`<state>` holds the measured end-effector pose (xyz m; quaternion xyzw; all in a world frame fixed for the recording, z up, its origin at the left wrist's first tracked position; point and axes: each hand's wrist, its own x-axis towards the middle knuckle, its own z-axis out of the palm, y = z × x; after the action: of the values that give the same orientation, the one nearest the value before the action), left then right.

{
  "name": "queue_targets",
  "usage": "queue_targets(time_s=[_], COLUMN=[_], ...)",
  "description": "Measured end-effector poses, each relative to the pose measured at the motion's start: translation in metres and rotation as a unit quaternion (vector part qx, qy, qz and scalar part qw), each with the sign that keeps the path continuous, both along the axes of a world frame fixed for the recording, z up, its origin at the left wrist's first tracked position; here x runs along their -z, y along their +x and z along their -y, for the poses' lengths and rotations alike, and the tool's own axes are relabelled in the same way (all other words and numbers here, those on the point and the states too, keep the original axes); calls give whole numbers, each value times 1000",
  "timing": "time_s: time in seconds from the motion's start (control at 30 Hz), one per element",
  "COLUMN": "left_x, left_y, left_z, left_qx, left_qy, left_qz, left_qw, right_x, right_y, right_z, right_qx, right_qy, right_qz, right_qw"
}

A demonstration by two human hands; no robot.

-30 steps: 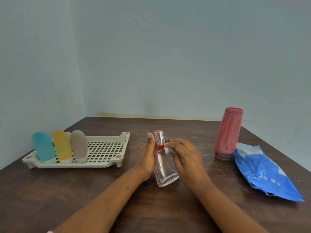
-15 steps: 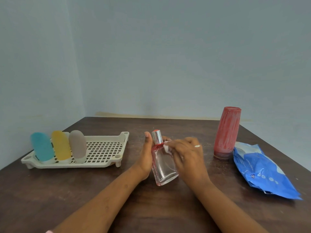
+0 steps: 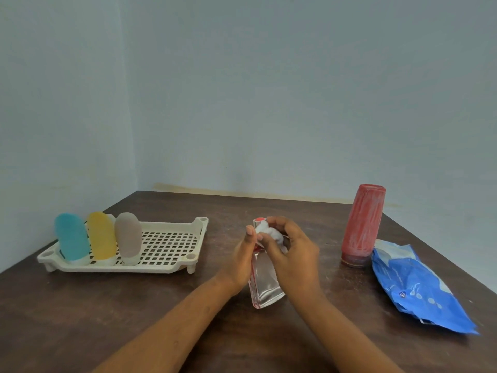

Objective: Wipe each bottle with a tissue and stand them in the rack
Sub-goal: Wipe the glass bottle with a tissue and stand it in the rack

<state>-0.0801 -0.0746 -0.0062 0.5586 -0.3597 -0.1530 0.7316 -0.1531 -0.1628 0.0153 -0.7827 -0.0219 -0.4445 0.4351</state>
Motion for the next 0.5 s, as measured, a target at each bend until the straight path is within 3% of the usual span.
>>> queue_targets(time_s=[0.1, 0.27, 0.5], left_x=[2, 1, 1], left_y=[-1, -7, -4], left_z=[1, 1, 0], left_qx=[-19, -35, -24], left_qy=[-8, 20, -6], left_qz=[48, 102, 97], left_qw=[999, 994, 995], right_x=[-9, -19, -12], right_y=[-1, 7, 9], right_z=[-6, -9, -5], right_qx=[-8, 29, 11], right_qy=[13, -59, 2], right_qz=[-3, 23, 4], right_qw=[1000, 998, 1000])
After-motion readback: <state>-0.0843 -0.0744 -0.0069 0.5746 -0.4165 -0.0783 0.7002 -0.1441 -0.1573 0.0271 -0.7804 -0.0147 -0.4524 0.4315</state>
